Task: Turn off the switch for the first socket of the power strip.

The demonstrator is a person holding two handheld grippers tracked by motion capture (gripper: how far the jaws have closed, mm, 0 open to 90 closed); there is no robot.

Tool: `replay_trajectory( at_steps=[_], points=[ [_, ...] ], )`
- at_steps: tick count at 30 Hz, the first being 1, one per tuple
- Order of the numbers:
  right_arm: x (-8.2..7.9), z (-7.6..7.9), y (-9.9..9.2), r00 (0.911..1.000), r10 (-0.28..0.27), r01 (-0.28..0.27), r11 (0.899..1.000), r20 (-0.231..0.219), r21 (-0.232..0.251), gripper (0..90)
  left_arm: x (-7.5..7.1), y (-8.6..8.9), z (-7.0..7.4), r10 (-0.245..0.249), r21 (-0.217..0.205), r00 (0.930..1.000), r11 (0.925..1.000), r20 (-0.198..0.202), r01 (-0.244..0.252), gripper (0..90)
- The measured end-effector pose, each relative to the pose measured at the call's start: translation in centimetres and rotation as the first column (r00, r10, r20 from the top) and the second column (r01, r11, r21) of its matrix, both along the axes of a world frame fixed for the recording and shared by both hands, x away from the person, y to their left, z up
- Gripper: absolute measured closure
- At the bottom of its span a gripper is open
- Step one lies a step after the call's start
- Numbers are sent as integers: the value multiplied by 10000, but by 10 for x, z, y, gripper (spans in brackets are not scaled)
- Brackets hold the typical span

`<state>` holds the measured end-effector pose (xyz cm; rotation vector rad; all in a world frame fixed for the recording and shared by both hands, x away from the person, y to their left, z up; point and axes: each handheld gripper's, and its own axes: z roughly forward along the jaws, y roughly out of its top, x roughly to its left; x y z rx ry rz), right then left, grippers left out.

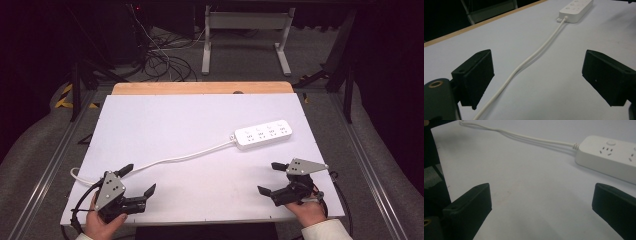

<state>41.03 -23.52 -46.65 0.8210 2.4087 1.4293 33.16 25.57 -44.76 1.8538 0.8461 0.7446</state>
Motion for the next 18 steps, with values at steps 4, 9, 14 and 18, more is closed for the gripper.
replay_trajectory(
  at_steps=[4, 9, 14, 18],
  points=[
    [-3, -4, 4, 9999, -45, 47, 9997, 108, -225, 3, 0, 0, -1, -35, 157, 10000, 9999, 38, 34, 110],
    [-1, -7, 8, 9985, -125, 100, 9988, -535, -473, 7, 2, 0, -3, -39, 228, 10000, 9997, -2, 40, 110],
    [2, -7, 8, 9976, -320, 276, 9971, -621, -705, 0, 3, 0, -3, 58, 366, 10000, 9993, -51, -56, 109],
    [1, -7, 6, 9996, -254, 249, 9987, -99, -447, 0, 3, 0, -4, 90, 288, 9999, 9995, -134, -86, 109]
  ],
)
